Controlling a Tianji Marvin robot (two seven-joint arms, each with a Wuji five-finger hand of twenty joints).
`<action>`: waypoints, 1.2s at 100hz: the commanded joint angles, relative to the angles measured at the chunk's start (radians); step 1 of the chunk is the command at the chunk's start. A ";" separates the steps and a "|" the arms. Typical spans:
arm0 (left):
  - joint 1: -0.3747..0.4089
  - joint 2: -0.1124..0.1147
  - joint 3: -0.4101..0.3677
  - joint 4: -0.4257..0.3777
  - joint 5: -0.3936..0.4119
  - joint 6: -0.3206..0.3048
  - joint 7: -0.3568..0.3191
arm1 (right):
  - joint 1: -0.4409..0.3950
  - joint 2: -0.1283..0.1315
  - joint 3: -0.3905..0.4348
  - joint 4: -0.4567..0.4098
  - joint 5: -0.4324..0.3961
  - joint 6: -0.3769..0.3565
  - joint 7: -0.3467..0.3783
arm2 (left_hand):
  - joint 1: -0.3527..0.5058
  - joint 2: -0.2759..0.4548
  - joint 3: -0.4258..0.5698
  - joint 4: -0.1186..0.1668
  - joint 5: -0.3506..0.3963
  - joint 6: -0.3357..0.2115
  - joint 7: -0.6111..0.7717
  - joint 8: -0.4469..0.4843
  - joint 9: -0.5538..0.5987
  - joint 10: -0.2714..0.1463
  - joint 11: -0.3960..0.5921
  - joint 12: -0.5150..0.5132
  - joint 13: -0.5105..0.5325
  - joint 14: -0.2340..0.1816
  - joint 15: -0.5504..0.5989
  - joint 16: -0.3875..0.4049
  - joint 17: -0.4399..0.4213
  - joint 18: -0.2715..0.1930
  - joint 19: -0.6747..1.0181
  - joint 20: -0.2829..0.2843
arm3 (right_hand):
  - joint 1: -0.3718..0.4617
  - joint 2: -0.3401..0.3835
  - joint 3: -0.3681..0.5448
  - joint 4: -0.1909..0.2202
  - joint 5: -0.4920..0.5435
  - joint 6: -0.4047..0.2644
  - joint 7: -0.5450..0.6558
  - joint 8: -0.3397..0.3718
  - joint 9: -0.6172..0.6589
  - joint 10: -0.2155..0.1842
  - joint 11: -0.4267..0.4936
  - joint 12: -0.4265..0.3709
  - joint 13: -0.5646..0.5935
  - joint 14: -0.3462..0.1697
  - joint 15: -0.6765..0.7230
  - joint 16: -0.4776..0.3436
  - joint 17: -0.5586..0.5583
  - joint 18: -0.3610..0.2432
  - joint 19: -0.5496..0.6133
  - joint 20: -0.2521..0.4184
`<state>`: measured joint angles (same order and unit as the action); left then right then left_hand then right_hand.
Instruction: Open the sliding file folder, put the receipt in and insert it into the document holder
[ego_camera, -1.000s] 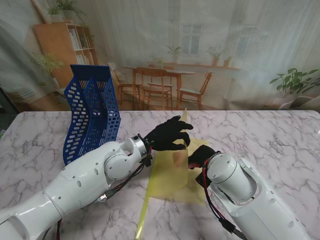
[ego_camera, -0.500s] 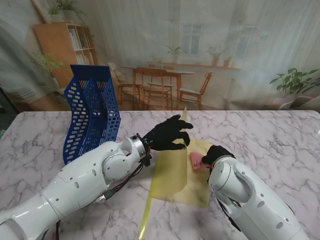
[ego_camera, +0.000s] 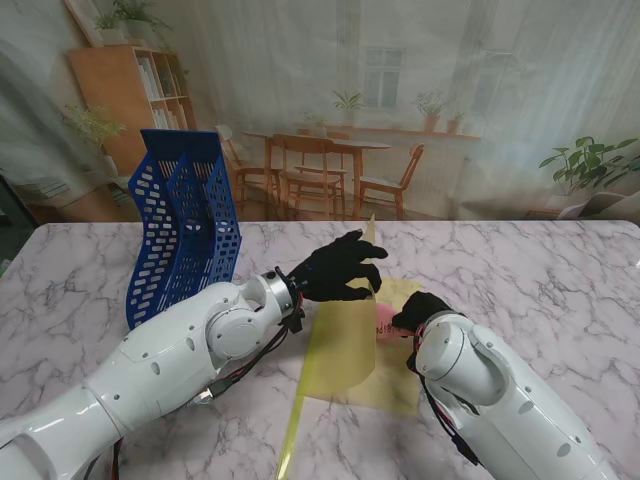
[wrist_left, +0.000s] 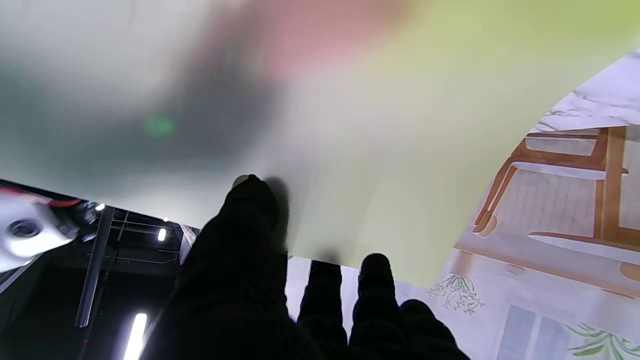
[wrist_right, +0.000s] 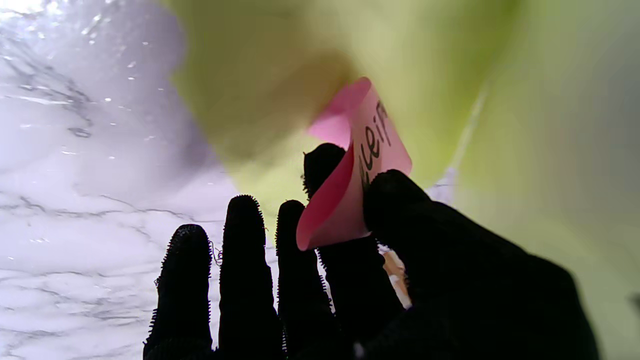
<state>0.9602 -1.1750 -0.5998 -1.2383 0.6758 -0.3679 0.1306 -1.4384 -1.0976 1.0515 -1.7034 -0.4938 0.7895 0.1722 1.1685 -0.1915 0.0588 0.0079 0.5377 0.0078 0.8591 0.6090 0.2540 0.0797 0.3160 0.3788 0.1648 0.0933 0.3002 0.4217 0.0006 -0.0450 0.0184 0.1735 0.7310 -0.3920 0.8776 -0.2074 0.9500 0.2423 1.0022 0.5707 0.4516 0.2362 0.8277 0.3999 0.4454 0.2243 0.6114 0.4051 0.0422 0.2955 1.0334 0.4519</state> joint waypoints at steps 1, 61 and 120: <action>-0.004 -0.004 0.002 0.004 -0.001 0.004 -0.013 | -0.019 0.007 0.009 -0.046 -0.023 -0.015 0.024 | 0.028 0.048 -0.002 -0.011 -0.006 0.036 0.095 0.008 0.015 0.009 0.016 0.014 0.002 0.000 0.000 0.006 -0.020 -0.011 -0.013 0.000 | 0.018 0.013 0.030 0.004 0.005 -0.034 0.035 0.014 -0.002 -0.006 0.011 0.004 0.001 -0.009 0.028 0.010 -0.003 -0.002 0.011 0.008; -0.004 -0.004 -0.003 0.005 -0.010 0.000 -0.016 | -0.048 0.020 0.050 0.022 -0.115 -0.014 0.032 | 0.028 0.047 -0.002 -0.011 -0.007 0.035 0.095 0.007 0.017 0.008 0.016 0.014 0.004 0.000 0.000 0.006 -0.020 -0.011 -0.013 0.000 | 0.033 0.034 0.004 -0.008 -0.007 -0.038 0.022 0.011 -0.025 -0.002 0.004 0.001 -0.020 -0.009 0.021 0.009 0.004 -0.016 0.030 0.016; -0.009 -0.012 0.011 0.016 -0.022 0.004 -0.011 | 0.007 0.038 -0.050 0.139 -0.404 -0.088 0.034 | 0.027 0.047 -0.002 -0.011 -0.006 0.034 0.095 0.007 0.018 0.008 0.016 0.014 0.004 0.001 0.000 0.006 -0.020 -0.009 -0.014 0.000 | 0.010 -0.014 0.007 0.001 0.012 -0.093 0.016 0.003 -0.013 -0.010 0.000 0.002 -0.003 -0.014 0.017 0.008 0.011 -0.010 0.033 0.013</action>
<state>0.9561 -1.1810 -0.5918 -1.2255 0.6569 -0.3661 0.1304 -1.4384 -1.0591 1.0045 -1.5771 -0.8997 0.7112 0.2022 1.1685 -0.1914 0.0588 0.0079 0.5375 0.0078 0.8591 0.6089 0.2540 0.0797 0.3160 0.3788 0.1648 0.0933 0.3002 0.4217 0.0002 -0.0443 0.0185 0.1735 0.7310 -0.3920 0.8607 -0.2074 0.9500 0.2273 1.0022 0.5707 0.4509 0.2351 0.8277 0.3999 0.4471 0.2229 0.6114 0.4051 0.0556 0.2951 1.0535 0.4520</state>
